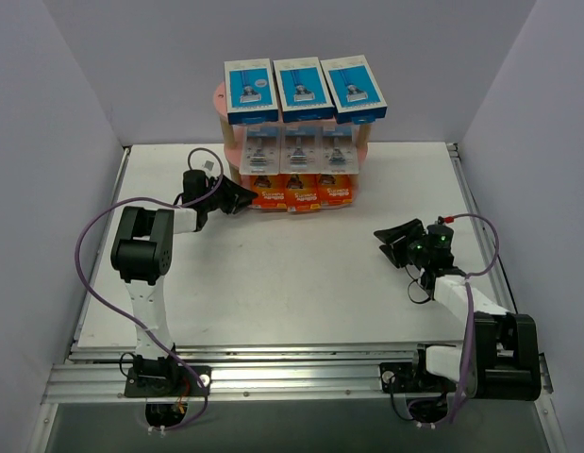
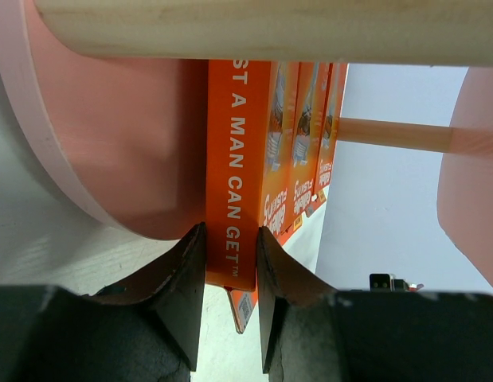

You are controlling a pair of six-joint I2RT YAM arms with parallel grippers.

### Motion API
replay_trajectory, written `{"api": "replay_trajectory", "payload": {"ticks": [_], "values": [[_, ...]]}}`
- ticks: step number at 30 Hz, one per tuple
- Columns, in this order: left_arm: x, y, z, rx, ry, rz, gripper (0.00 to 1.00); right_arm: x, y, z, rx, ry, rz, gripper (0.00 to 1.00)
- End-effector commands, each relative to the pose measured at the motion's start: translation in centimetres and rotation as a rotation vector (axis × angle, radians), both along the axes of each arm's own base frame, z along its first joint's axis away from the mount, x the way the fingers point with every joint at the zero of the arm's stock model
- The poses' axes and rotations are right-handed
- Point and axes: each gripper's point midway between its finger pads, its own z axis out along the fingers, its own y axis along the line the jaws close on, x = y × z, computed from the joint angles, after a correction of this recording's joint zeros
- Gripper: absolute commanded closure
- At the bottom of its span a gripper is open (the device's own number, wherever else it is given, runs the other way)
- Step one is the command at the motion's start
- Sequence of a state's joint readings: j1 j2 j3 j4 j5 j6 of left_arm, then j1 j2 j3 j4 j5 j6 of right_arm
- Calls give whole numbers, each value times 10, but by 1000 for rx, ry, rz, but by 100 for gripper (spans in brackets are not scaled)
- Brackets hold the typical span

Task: Place and organize the shaving razors onto the shelf

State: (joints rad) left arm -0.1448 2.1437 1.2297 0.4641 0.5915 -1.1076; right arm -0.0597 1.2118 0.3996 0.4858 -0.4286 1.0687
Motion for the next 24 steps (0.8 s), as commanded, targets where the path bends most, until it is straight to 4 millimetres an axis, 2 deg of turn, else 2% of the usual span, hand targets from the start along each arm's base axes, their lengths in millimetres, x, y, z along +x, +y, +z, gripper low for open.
{"api": "replay_trajectory", "payload": {"ticks": [1, 4, 8, 12, 13, 14, 24], "values": [[5, -1, -11, 13, 34, 26, 75, 7, -1, 8, -4, -39, 16, 54], [5, -1, -13, 20, 42, 25, 69, 6, -2, 7, -5, -38, 15, 54], [5, 0, -13, 33, 41, 22, 68, 6, -1, 7, -1, -37, 17, 54], [5, 1, -13, 46, 48, 19, 57, 5, -2, 6, -1, -35, 16, 54], [4, 2, -14, 50, 57, 19, 39, 5, -2, 7, -3, -37, 17, 54], [4, 2, -15, 52, 60, 20, 6, 5, -3, 7, -3, -38, 15, 54], [-1, 4, -12, 78, 75, 19, 6, 3, -3, 7, 5, -39, 17, 54]]}}
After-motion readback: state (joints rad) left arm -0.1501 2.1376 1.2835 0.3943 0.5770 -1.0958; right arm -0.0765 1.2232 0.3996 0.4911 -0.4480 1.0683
